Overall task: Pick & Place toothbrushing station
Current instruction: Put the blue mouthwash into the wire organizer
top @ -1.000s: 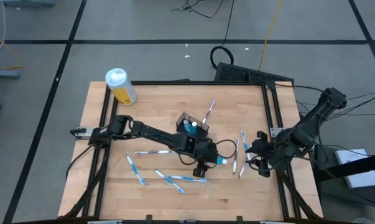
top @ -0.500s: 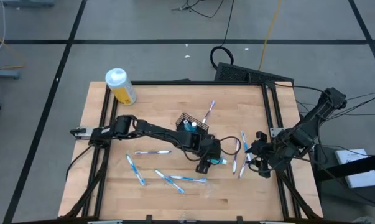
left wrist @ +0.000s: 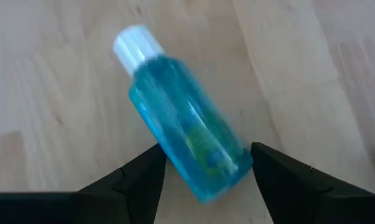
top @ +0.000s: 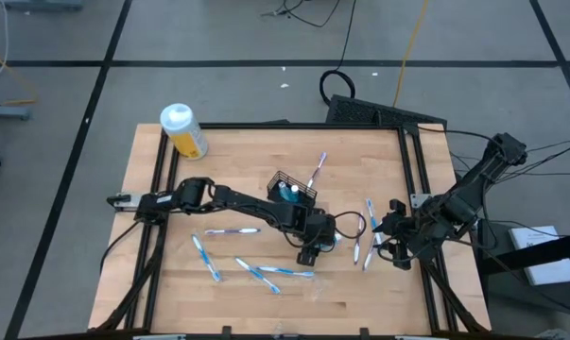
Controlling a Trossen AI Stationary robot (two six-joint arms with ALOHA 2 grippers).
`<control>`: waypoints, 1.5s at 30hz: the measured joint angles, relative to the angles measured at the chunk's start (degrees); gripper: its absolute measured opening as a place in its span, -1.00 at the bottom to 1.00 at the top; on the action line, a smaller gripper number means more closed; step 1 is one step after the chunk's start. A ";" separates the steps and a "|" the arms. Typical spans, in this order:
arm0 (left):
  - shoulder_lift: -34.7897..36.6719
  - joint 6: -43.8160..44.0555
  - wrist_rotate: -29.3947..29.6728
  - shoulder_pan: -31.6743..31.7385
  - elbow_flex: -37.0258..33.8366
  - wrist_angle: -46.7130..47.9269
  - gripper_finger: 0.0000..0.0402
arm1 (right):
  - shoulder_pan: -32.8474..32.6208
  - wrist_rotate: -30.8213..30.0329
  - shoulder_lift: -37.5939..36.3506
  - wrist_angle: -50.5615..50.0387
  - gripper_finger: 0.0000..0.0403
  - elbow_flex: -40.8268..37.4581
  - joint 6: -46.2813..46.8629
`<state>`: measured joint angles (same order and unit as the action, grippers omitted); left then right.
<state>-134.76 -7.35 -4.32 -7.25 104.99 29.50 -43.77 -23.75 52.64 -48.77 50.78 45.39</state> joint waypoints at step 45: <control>0.57 -4.07 7.84 0.59 5.48 -2.06 -0.78 | 0.00 1.31 0.02 -0.02 -0.01 0.00 0.31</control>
<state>-134.19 -11.42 3.52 -6.66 110.47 27.44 -43.77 -22.44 52.66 -48.79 50.78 45.69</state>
